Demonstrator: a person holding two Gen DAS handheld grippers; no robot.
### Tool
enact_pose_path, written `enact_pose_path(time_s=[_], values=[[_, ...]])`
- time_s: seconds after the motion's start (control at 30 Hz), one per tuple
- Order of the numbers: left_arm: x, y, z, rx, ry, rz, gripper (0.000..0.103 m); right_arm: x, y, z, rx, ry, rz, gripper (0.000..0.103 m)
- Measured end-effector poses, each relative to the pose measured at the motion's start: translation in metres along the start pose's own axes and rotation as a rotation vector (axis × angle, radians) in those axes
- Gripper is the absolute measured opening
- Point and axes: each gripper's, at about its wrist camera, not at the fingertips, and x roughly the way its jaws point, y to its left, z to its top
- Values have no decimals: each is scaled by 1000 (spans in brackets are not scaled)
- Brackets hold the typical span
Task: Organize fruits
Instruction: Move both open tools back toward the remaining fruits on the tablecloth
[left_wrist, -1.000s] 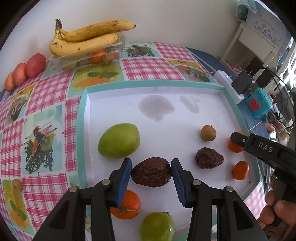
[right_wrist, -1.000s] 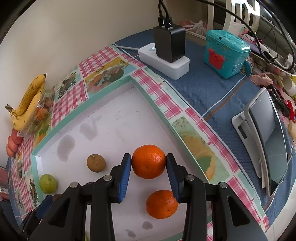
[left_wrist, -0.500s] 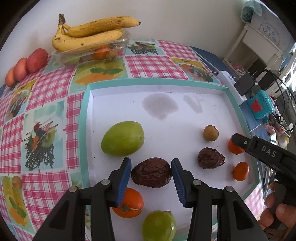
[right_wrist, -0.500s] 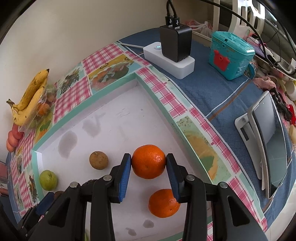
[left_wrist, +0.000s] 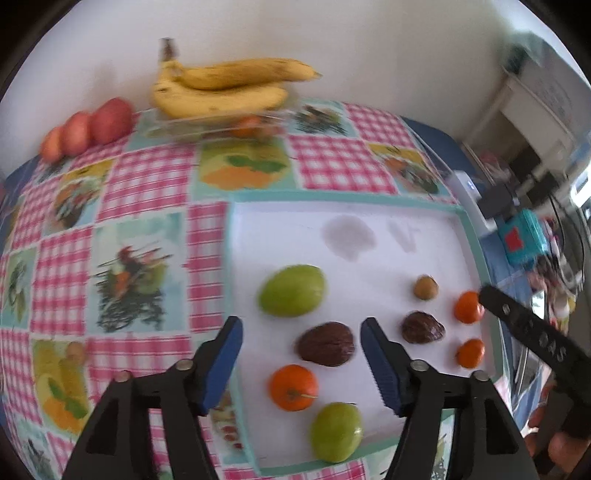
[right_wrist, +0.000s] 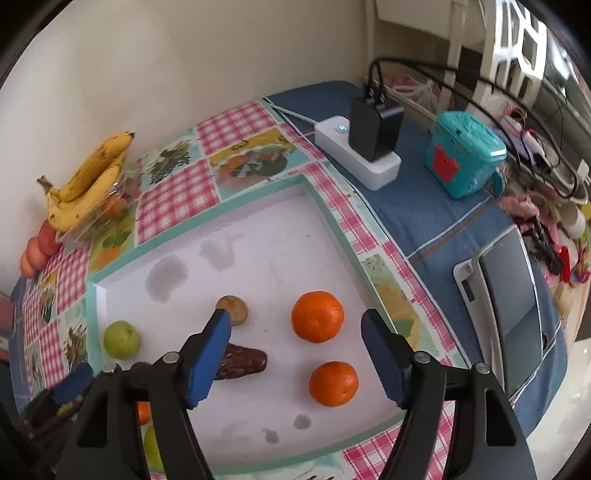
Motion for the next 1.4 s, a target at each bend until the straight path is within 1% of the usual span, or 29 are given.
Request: enact_pose_path(time_s=[0.03, 0.07, 0.17, 0.23, 0.37, 0.4, 0.43, 0.47, 0.53, 0.57, 0.63, 0.67, 0.8, 0.93, 1.2, 1.3, 1.4], values=[[-3, 9, 1, -29, -7, 12, 78, -3, 2, -1, -4, -4, 4, 75], [-7, 19, 1, -59, -13, 29, 80, -4, 3, -2, -4, -6, 7, 78], [-14, 44, 1, -111, -30, 78, 82, -6, 8, -4, -8, -4, 16, 80], [-18, 62, 1, -135, -39, 117, 83, -5, 10, -6, -6, 6, 16, 80], [-27, 90, -2, -173, -51, 172, 84, -3, 14, -10, -15, 27, 18, 80], [-29, 95, -1, -176, -52, 185, 84, -3, 16, -11, -20, 29, 19, 80], [-30, 101, -2, -174, -52, 199, 87, -3, 18, -11, -30, 30, 19, 80], [-32, 105, -2, -167, -50, 218, 92, -4, 20, -12, -35, 29, 20, 80], [-36, 111, -4, -151, -53, 254, 98, -5, 26, -13, -51, 25, 31, 80], [-39, 115, -4, -144, -60, 274, 100, -5, 28, -14, -57, 25, 38, 81], [-44, 122, -6, -147, -75, 295, 102, -4, 37, -17, -77, 27, 54, 91], [-45, 125, -6, -151, -78, 296, 102, -4, 41, -18, -86, 25, 56, 96], [-54, 136, -9, -174, -101, 296, 103, -6, 57, -23, -138, 12, 61, 96], [-66, 144, -13, -201, -132, 290, 103, -12, 71, -26, -155, -21, 95, 96], [-95, 163, -21, -273, -217, 261, 103, -17, 102, -35, -229, -4, 156, 96], [-101, 168, -25, -293, -234, 258, 103, -23, 114, -38, -264, -12, 185, 96], [-102, 172, -30, -311, -234, 244, 103, -26, 122, -41, -290, -6, 192, 96]])
